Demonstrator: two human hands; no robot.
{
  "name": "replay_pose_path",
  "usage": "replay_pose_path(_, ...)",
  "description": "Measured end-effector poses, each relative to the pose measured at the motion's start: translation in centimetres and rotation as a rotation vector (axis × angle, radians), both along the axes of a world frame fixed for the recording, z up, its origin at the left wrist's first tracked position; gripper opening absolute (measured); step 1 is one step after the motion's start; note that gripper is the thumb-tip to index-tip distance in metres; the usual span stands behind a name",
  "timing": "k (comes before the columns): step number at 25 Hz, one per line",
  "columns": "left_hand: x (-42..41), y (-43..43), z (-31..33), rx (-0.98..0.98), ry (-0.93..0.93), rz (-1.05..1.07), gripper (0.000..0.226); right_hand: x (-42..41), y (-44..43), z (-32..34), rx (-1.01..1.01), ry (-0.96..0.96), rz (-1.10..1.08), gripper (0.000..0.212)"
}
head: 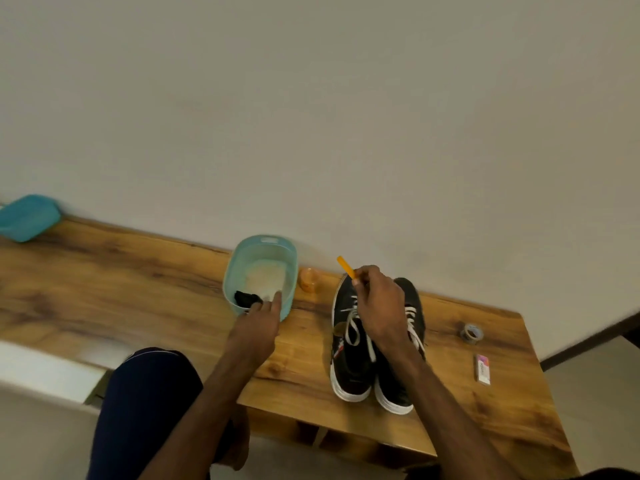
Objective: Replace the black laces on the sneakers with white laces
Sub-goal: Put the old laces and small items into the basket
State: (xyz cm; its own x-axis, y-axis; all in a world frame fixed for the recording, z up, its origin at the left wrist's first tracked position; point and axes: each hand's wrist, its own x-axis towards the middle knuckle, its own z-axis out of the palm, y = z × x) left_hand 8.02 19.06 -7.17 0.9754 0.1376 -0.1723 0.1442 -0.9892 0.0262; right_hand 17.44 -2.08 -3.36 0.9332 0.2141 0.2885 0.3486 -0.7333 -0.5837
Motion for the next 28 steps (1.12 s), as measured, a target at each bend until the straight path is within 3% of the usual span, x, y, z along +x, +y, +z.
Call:
replay_pose_path(6, -1.0, 1.3, 1.6, -0.196, 0.074, -0.038, 0.044, 0.3, 6.8, -1.1, -0.074, 0.07, 0.249, 0.017)
replay_pose_path(10, -0.4, 5.9, 4.2, -0.264, -0.168, 0.35, 0.033, 2.0, 12.6, -3.0, -0.34, 0.163, 0.394, 0.025)
replay_pose_path(14, 0.4, 7.9, 4.1, -0.192, -0.031, 0.479, 0.021, 4.0, 17.2, -5.3, -0.614, 0.167, 0.509, 0.016)
replay_pose_path(18, 0.9, 7.7, 3.3, -0.147, 0.017, 0.476, 0.023, 4.7, 19.4, -7.2, -0.777, 0.184, 0.537, 0.022)
replay_pose_path(28, 1.4, 7.1, 2.7, -0.082, 0.039, 0.422, 0.028, 3.8, 20.4, -7.7, -0.925, 0.081, 0.554, 0.036)
